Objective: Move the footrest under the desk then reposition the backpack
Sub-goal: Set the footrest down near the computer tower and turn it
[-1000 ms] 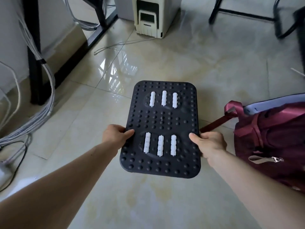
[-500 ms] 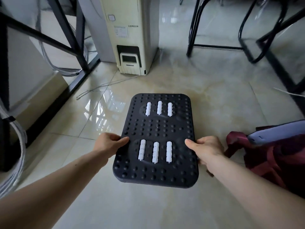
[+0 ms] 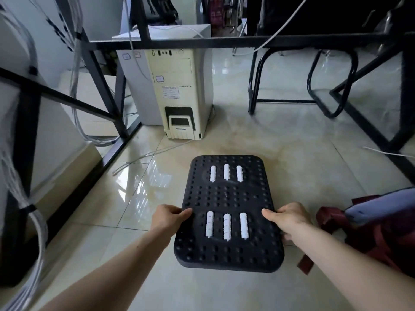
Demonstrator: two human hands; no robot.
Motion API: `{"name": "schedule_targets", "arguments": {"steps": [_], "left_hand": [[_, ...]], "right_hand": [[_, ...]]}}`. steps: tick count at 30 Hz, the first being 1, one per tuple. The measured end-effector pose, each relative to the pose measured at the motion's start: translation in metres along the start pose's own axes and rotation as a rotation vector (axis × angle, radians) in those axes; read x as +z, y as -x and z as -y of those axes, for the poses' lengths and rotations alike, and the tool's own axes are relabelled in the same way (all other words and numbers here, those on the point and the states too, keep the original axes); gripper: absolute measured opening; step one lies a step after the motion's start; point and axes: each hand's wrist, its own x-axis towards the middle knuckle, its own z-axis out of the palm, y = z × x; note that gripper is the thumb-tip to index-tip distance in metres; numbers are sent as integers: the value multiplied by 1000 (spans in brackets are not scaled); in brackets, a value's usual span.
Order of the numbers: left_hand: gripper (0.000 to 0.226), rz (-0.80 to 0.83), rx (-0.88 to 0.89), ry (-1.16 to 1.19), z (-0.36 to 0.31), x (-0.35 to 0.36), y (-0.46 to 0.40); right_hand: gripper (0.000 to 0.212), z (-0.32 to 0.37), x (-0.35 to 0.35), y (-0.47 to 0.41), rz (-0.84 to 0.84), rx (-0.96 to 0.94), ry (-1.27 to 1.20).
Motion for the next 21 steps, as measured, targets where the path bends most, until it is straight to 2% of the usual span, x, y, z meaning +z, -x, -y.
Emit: {"name": "schedule_targets", "arguments": {"steps": [9,14,21], "left_hand": [[18,105,-44,173,-4,0,-5],[27,106,-46,244,-10,3,-15],[34,64,-36,219,-18,13,-22]], "right_hand": [[41,-5,3,-3,-29,19,-89],[50,-7,1,15,-37,-23,-89],[37,-27,0,43,-3,-65,-31]]}}
